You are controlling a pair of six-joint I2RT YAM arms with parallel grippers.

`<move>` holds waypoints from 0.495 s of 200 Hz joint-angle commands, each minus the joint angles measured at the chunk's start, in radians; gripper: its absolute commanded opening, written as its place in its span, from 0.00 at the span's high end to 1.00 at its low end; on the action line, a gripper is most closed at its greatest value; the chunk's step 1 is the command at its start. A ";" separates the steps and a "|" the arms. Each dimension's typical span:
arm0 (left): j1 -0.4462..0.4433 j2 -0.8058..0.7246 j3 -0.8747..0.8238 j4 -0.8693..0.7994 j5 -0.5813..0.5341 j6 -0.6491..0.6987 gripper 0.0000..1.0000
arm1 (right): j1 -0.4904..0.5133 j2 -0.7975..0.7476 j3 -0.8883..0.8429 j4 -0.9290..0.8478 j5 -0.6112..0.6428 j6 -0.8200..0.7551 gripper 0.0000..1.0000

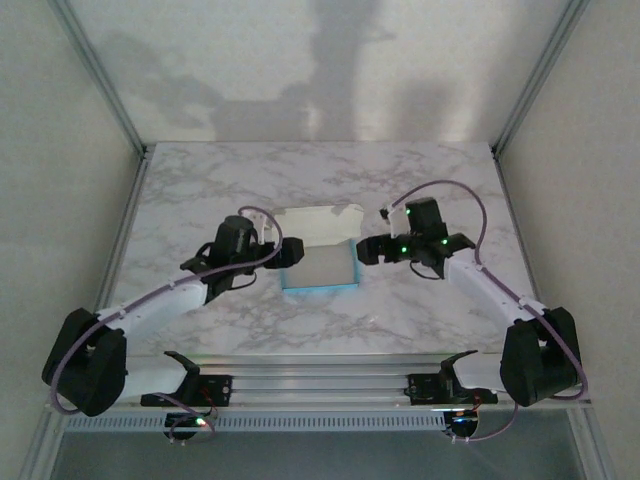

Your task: Fold the paper box

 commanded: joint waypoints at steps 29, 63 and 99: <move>0.097 0.019 0.256 -0.424 0.028 0.253 0.03 | -0.026 0.125 0.309 -0.266 -0.044 -0.228 0.29; 0.189 0.132 0.385 -0.566 0.084 0.382 0.09 | -0.047 0.281 0.516 -0.400 -0.089 -0.350 0.42; 0.216 0.238 0.461 -0.655 0.107 0.520 0.19 | -0.050 0.382 0.621 -0.431 -0.078 -0.422 0.49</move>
